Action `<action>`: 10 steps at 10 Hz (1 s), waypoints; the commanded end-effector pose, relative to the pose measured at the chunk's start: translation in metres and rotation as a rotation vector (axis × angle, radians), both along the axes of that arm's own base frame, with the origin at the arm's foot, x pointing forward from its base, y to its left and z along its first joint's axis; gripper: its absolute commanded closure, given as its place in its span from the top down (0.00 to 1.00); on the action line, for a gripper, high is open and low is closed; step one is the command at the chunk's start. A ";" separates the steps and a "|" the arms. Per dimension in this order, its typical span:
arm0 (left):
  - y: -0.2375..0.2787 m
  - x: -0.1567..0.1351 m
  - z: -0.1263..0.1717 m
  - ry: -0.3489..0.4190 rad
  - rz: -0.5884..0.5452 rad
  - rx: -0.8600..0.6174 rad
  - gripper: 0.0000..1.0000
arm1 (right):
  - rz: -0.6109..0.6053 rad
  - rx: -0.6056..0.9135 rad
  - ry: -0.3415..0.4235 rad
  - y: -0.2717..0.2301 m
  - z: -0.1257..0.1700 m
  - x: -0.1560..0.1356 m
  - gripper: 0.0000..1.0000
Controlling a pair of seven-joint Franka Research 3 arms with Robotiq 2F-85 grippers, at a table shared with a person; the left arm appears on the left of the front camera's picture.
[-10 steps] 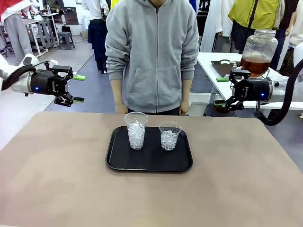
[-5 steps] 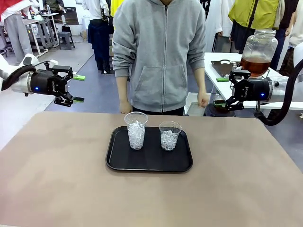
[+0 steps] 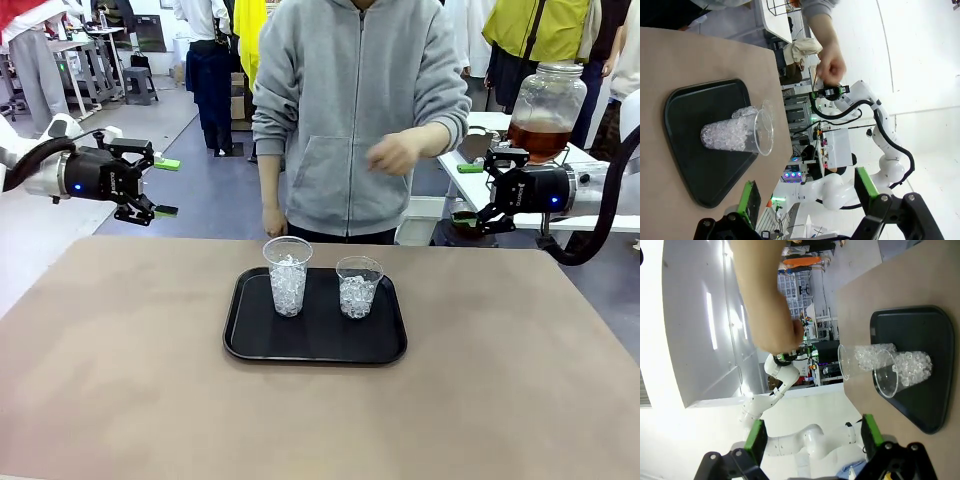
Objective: Pour the drink into the iced cup.
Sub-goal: Pick up the iced cup indicated by the human and present it to them.
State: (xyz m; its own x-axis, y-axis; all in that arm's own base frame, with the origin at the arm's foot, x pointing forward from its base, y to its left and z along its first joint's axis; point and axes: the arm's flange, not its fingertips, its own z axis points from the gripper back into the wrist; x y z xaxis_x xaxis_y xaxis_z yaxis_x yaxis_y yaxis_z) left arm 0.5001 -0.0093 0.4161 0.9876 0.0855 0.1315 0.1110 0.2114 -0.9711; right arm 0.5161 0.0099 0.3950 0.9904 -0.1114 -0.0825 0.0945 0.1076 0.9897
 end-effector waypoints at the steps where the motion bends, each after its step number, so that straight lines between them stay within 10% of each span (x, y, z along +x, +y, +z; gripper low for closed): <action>1: 0.002 0.000 0.000 0.000 -0.003 0.006 1.00 | -0.001 0.000 -0.004 0.000 0.001 0.000 1.00; 10: 0.002 0.000 0.000 0.000 -0.003 0.006 1.00 | -0.001 0.000 -0.004 0.000 0.001 0.000 1.00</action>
State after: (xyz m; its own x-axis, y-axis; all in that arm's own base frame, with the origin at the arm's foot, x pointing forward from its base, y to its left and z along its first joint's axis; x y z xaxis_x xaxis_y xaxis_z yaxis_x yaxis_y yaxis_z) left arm 0.5001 -0.0093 0.4160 0.9876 0.0855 0.1314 0.1109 0.2114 -0.9711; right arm 0.5161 0.0099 0.3950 0.9904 -0.1114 -0.0824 0.0945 0.1077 0.9897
